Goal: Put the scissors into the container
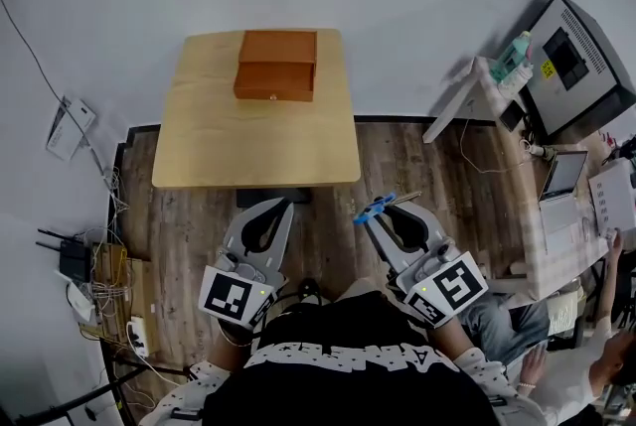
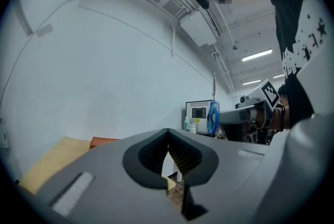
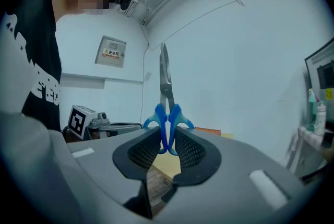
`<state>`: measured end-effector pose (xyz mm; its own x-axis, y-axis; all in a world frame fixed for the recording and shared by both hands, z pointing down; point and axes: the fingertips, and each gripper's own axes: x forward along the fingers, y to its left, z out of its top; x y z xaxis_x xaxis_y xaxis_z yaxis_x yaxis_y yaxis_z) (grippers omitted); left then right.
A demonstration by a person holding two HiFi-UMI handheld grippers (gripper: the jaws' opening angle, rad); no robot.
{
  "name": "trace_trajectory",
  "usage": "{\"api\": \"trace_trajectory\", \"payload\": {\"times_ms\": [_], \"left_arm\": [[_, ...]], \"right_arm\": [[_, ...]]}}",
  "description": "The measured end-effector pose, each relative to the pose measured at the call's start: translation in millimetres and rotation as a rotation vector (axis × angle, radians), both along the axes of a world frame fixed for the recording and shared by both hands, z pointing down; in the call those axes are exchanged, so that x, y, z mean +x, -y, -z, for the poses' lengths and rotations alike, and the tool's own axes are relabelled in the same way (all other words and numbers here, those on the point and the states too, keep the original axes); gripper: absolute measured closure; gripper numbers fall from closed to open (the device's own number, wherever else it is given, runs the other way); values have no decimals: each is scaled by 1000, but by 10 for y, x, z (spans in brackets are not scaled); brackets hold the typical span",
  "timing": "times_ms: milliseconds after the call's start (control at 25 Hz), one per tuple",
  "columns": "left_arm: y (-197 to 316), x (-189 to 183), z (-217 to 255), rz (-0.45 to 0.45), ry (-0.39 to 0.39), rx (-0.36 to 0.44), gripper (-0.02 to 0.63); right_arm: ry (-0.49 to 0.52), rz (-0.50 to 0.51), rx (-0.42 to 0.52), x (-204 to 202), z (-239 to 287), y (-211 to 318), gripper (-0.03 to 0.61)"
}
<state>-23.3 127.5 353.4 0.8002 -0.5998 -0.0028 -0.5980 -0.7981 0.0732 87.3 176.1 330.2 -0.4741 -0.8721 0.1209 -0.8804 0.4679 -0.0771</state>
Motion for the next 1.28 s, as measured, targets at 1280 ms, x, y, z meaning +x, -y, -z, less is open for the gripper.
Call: {"api": "trace_trajectory", "payload": {"times_ms": [1280], "left_arm": [[1554,-81,157,257,69,22,612]], "right_arm": [[55,246,29,114,-43,1993,479]]}}
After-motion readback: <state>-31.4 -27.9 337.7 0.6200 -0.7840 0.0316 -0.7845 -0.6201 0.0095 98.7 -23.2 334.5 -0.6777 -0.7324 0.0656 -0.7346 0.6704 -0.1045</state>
